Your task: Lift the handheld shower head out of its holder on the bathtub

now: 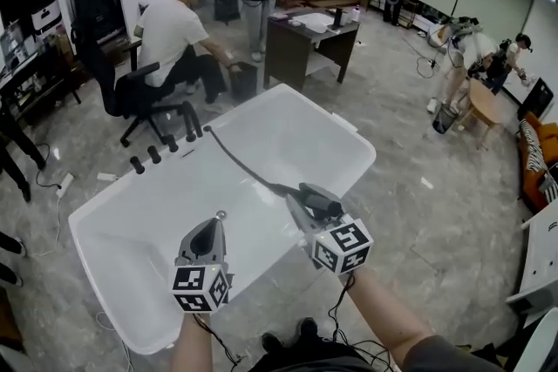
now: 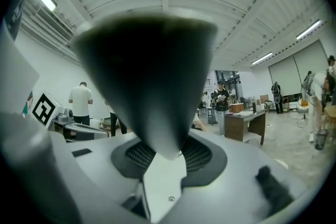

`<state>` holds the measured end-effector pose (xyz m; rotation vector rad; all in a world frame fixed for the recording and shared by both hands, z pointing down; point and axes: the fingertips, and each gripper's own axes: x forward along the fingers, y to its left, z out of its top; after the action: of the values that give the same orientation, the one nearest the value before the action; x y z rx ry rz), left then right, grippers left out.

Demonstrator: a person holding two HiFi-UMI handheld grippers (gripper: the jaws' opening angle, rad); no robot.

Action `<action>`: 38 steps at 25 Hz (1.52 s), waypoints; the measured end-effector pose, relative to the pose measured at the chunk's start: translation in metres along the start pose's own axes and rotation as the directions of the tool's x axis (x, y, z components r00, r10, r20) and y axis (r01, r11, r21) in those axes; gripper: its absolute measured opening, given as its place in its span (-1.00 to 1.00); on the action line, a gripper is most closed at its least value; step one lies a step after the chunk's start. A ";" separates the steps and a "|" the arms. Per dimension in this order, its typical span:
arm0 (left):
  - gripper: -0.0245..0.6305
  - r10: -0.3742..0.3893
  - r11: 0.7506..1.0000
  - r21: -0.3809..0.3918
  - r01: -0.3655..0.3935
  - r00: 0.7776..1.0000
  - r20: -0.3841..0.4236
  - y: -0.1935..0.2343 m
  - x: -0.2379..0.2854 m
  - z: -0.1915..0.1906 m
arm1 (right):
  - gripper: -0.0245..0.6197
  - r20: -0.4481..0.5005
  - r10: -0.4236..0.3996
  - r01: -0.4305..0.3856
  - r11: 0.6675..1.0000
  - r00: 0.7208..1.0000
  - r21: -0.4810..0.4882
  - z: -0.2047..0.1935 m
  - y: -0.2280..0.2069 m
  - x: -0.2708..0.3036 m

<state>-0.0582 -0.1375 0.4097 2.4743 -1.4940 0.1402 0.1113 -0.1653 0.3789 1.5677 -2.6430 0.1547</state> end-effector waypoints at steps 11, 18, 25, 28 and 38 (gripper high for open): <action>-0.88 0.049 0.999 -0.020 -0.049 0.999 -0.024 -0.044 -0.038 -0.028 | -0.48 -0.007 0.016 -0.015 0.999 1.000 0.039 -0.029 0.002 -0.082; -0.88 0.060 0.998 -0.019 -0.060 0.998 -0.026 -0.108 -0.078 -0.038 | -0.48 0.002 0.043 -0.043 0.999 0.999 0.006 -0.031 0.008 -0.155; -0.88 0.047 0.998 -0.029 -0.048 0.999 -0.024 -0.170 -0.123 -0.053 | -0.48 0.007 0.074 -0.074 0.997 0.997 -0.005 -0.032 0.025 -0.222; -0.88 0.033 0.999 -0.035 -0.034 0.999 -0.029 -0.192 -0.137 -0.060 | -0.48 0.000 0.078 -0.078 0.997 0.997 -0.002 -0.036 0.031 -0.244; -0.88 0.026 0.999 -0.037 -0.028 0.998 -0.055 -0.226 -0.169 -0.080 | -0.48 -0.044 0.064 -0.061 0.996 0.997 0.060 -0.068 0.046 -0.277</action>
<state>0.0650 0.1286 0.4156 2.4013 -1.4948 0.1809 0.2044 0.1063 0.4148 1.4791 -2.6771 0.2710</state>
